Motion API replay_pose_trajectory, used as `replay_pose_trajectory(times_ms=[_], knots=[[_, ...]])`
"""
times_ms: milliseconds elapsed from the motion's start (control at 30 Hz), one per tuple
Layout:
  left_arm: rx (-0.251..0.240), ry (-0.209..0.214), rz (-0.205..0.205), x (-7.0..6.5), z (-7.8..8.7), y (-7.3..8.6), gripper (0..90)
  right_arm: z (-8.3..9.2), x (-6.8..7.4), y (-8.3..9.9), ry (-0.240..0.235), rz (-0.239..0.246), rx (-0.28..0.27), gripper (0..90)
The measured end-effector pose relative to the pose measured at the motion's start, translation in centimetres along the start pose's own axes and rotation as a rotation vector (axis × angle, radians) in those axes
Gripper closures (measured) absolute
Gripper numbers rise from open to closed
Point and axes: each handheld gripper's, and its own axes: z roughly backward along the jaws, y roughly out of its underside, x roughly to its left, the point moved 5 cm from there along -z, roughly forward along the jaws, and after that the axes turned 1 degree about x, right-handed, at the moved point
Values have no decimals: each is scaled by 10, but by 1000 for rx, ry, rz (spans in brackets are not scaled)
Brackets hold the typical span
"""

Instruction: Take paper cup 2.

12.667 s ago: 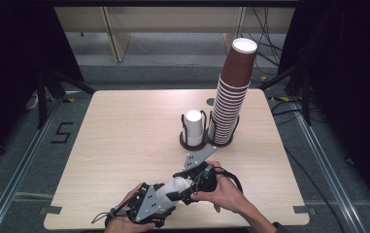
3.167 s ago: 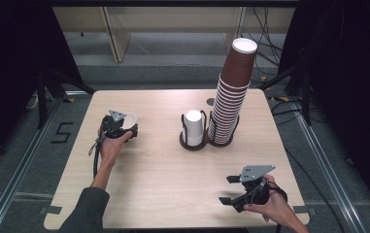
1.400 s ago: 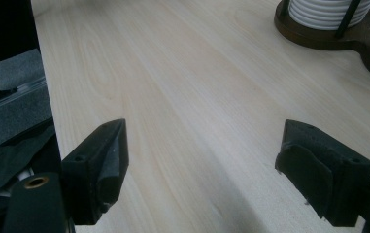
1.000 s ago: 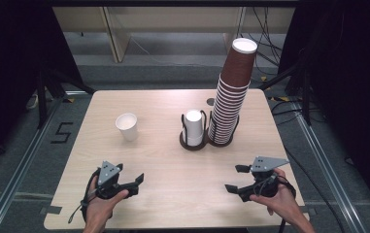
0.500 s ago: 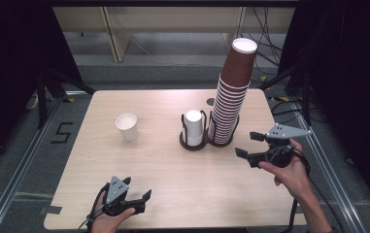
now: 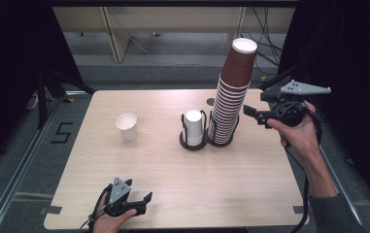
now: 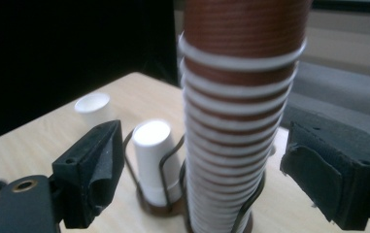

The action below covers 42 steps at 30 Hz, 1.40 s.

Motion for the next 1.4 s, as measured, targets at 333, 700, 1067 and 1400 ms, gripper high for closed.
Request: replay_pose_trajectory(times_ms=[333, 700, 1067, 1400], knots=[[13, 5, -7, 0, -1, 2, 146, -15, -11, -45, 24, 5, -6, 155], [23, 9, -10, -1, -2, 3, 146, -37, -18, -73, 36, -38, -12, 155], [18, 26, -7, -3, -3, 3, 146, -66, -21, -90, 39, -44, -5, 137], [32, 24, -18, -2, -3, 4, 146, -72, -20, -96, 61, -23, 0, 166]])
